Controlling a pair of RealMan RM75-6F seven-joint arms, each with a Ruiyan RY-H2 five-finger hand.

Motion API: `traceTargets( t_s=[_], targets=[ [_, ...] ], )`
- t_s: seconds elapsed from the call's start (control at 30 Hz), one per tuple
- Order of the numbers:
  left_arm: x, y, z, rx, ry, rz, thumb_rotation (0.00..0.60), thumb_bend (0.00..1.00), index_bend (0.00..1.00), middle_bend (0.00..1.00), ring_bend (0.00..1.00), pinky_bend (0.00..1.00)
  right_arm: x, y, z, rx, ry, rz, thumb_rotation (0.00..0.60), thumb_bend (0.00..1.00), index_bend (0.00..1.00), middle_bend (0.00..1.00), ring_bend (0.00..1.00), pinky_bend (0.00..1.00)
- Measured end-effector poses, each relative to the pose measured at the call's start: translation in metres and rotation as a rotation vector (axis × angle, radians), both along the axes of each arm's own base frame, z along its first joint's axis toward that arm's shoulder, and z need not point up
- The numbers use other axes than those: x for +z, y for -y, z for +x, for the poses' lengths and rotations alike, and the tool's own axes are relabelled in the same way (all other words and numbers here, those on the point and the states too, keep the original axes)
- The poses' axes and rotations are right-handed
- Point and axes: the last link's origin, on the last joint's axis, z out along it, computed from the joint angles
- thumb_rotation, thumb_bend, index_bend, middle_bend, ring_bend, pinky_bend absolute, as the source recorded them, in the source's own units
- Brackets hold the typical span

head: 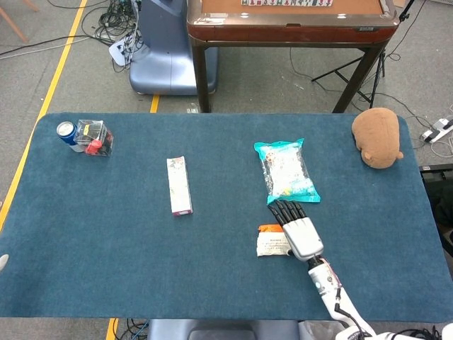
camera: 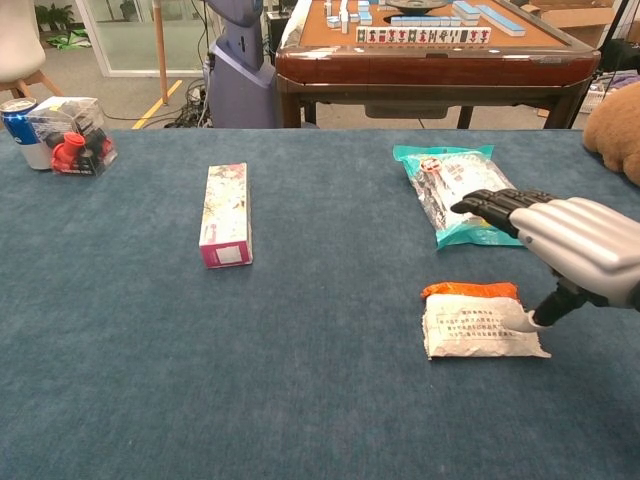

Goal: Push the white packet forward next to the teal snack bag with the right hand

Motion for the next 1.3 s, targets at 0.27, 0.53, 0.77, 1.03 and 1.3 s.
traceTargets(
  t_s=[0.27,0.53,0.77,1.03,1.3],
  targets=[
    [-0.001,0.000,0.002,-0.006,-0.004,-0.003,0.600,0.20,0.29,0.31,0.21,0.41,0.008,-0.014,-0.020,-0.013,-0.032,0.015,0.600,0.00,0.08,0.02,0.00,0.08],
    [-0.001,0.000,0.002,-0.007,0.001,-0.002,0.600,0.20,0.29,0.31,0.21,0.41,0.003,-0.018,-0.030,-0.020,-0.058,0.029,0.600,0.00,0.08,0.02,0.00,0.08],
    [-0.001,0.000,0.001,-0.007,0.009,-0.001,0.600,0.20,0.29,0.31,0.21,0.41,-0.004,-0.016,-0.030,-0.023,-0.066,0.036,0.600,0.00,0.08,0.02,0.00,0.08],
    [0.001,0.001,0.001,-0.003,0.014,0.004,0.600,0.20,0.29,0.31,0.21,0.41,-0.015,-0.008,-0.021,-0.026,-0.060,0.043,0.600,0.00,0.08,0.02,0.00,0.08],
    [0.005,0.002,-0.001,0.002,0.022,0.018,0.600,0.20,0.29,0.31,0.21,0.41,-0.025,0.002,-0.010,-0.032,-0.049,0.042,0.600,0.00,0.08,0.02,0.00,0.08]
  ],
)
